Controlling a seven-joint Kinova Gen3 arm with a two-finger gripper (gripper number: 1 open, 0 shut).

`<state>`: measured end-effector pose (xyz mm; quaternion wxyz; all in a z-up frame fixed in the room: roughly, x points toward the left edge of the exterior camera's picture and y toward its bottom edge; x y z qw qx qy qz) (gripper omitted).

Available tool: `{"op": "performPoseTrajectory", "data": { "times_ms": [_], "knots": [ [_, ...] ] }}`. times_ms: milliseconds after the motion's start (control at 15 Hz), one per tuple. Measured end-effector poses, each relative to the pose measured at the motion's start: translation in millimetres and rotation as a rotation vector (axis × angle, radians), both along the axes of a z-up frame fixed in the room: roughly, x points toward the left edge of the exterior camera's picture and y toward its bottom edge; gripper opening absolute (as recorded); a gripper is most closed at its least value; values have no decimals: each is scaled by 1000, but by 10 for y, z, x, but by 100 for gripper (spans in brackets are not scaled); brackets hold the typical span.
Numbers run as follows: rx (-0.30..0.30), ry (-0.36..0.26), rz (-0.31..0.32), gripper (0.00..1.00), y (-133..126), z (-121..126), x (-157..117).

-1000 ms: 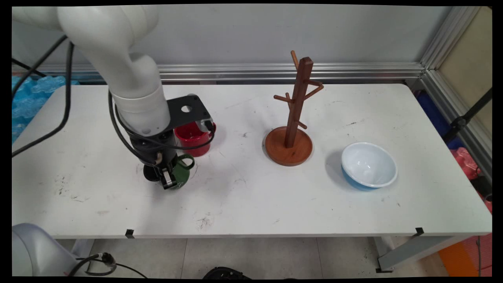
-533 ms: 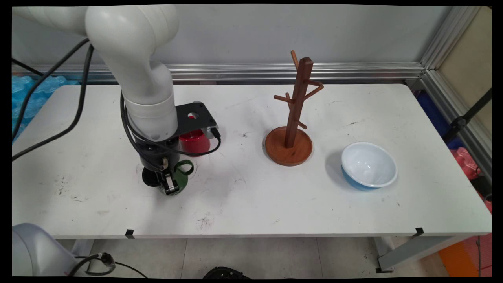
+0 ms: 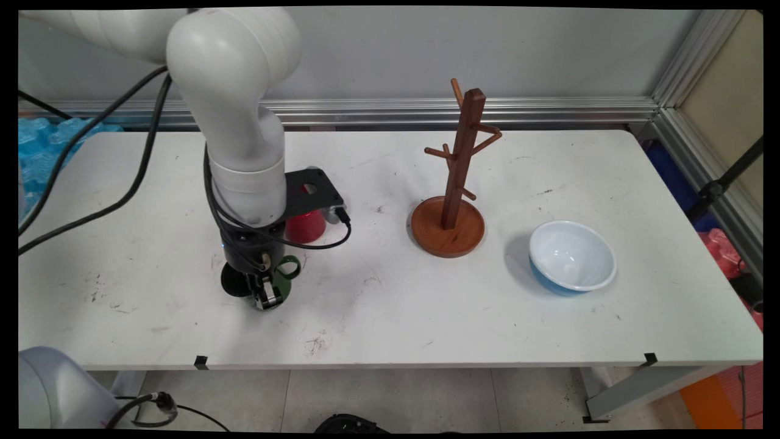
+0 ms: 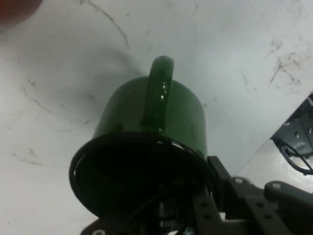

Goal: Place the picked object on the table

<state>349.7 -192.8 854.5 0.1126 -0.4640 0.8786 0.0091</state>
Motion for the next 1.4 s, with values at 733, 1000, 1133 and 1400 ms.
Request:
{"op": "performPoseTrajectory", "data": {
  "times_ms": [733,1000,1133,1400],
  "knots": [
    [27,-23,28,0,-154,-148,-140],
    [31,-30,36,0,-205,-188,-168],
    [33,-35,41,0,-226,-206,-174],
    [37,-43,50,0,-259,-239,-188]
  ]
}}
